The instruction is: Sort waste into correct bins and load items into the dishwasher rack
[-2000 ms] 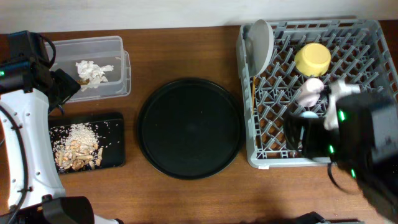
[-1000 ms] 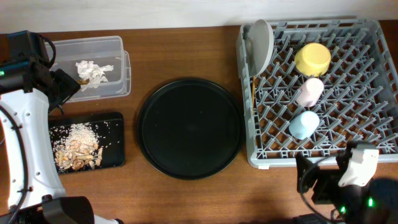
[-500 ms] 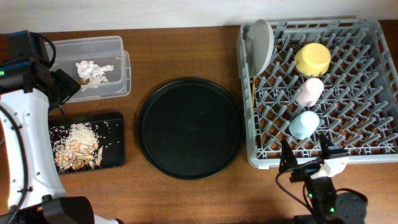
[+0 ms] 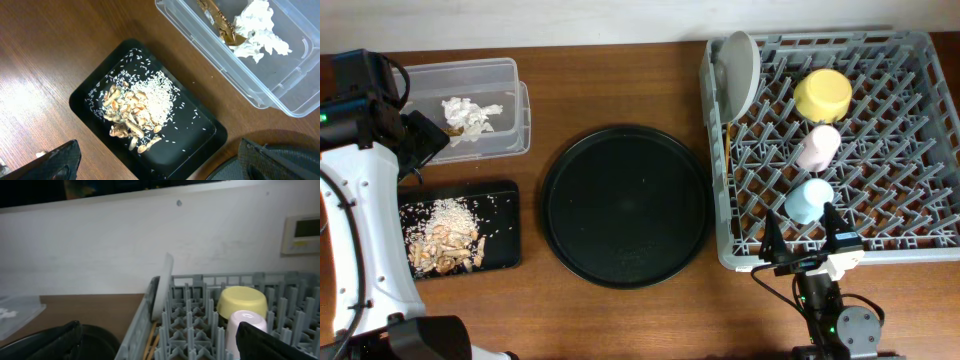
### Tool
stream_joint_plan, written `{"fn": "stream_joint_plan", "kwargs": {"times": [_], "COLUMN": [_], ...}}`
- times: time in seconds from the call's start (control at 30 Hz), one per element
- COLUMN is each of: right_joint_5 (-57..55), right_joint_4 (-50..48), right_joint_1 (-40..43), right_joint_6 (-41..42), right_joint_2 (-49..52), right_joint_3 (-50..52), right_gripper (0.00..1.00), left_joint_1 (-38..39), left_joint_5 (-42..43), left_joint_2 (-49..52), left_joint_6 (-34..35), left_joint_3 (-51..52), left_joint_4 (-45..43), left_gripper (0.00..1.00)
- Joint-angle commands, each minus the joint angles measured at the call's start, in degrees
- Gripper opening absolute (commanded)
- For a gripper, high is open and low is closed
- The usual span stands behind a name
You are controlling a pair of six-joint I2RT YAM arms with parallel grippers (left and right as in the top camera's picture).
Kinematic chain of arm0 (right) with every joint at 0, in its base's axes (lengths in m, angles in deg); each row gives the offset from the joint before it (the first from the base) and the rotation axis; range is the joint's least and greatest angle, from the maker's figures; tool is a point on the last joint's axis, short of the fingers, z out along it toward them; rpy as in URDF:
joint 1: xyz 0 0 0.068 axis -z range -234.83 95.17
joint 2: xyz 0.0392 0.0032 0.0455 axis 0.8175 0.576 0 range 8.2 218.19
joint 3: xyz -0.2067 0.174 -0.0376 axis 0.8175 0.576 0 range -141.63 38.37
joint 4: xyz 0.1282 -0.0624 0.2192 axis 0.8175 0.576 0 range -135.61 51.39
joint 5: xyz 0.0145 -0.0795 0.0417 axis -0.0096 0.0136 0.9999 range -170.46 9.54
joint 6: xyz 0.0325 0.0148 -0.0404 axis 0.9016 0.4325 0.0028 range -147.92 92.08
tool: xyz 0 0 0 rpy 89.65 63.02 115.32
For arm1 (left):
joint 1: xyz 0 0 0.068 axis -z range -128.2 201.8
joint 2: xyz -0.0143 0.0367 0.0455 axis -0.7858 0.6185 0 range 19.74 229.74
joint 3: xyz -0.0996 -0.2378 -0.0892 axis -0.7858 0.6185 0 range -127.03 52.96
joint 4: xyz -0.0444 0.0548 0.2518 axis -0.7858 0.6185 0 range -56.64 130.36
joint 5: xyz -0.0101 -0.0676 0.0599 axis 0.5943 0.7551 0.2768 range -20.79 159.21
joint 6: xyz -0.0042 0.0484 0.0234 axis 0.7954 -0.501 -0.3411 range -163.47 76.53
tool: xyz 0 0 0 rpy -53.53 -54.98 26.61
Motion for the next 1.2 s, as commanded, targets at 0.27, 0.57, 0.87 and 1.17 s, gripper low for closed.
{"fn": "stream_joint_plan", "kwargs": {"times": [0.27,0.57,0.87,1.17], "right_joint_5": [-4.81,-4.61,-4.59,-4.59], "right_joint_4": [12.92,12.92,12.85,12.83], "right_joint_1": [3.89,3.91,3.80,3.80], "right_joint_6": [-2.05,-9.18,-9.18,-9.20], "right_joint_2": [-0.68,-0.68,-0.63,-0.63], "right_joint_3": [0.44,0.44,0.44,0.44], "right_gripper": [0.98,0.98,0.98,0.98], "left_joint_1": [-0.15,-0.15,-0.15,-0.15], "left_joint_5": [-0.79,-0.79,-0.79,-0.79], "left_joint_2": [-0.72,-0.72,-0.72,-0.72], "left_joint_6": [0.35,0.35,0.35,0.35], "left_joint_3": [-0.46,-0.46,-0.46,-0.46], "left_joint_4": [0.02,0.02,0.02,0.04], "left_gripper": [0.99,0.99,0.99,0.99]}}
